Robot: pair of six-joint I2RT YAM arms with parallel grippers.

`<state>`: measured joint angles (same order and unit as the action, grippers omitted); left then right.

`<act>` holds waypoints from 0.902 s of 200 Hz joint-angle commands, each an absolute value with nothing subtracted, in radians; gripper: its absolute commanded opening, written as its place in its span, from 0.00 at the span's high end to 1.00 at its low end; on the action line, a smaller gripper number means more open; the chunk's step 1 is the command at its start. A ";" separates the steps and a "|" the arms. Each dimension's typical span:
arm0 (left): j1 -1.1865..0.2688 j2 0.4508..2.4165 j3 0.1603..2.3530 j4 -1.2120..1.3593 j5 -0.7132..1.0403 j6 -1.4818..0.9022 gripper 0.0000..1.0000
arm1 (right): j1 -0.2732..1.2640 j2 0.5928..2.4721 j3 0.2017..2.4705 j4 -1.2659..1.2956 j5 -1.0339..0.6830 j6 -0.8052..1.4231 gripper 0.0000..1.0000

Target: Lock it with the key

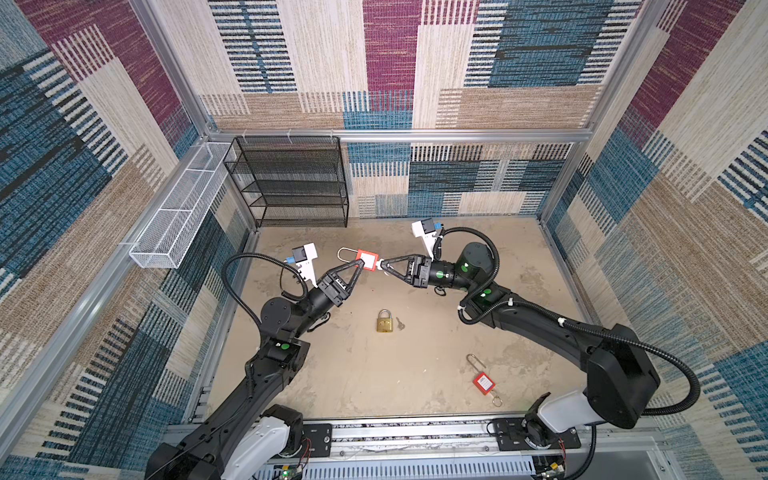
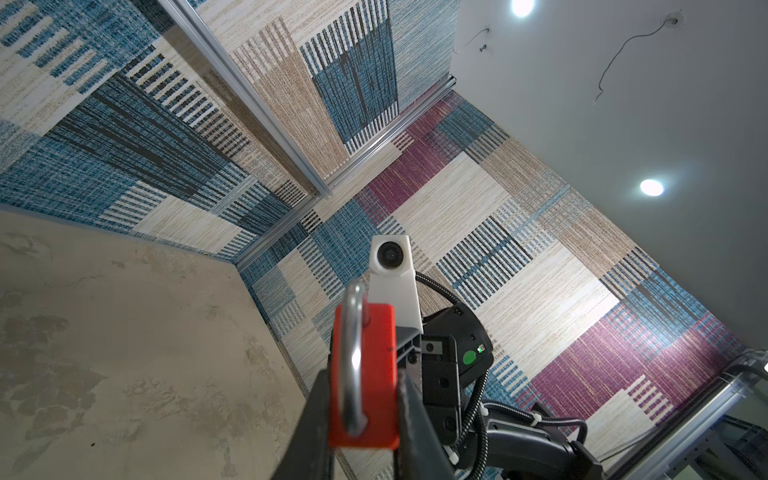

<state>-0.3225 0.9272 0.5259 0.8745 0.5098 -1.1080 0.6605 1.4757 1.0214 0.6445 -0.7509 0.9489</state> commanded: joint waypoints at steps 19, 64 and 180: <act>-0.308 0.919 0.526 0.963 0.299 -1.106 1.00 | 0.652 1.459 0.999 0.724 -0.723 0.995 1.00; -0.307 0.904 0.516 0.964 0.277 -1.097 1.00 | 0.644 1.435 0.999 0.680 -0.735 0.963 1.00; -0.307 0.895 0.554 0.776 0.349 -1.027 1.00 | 0.558 1.326 0.962 0.478 -0.639 0.882 1.00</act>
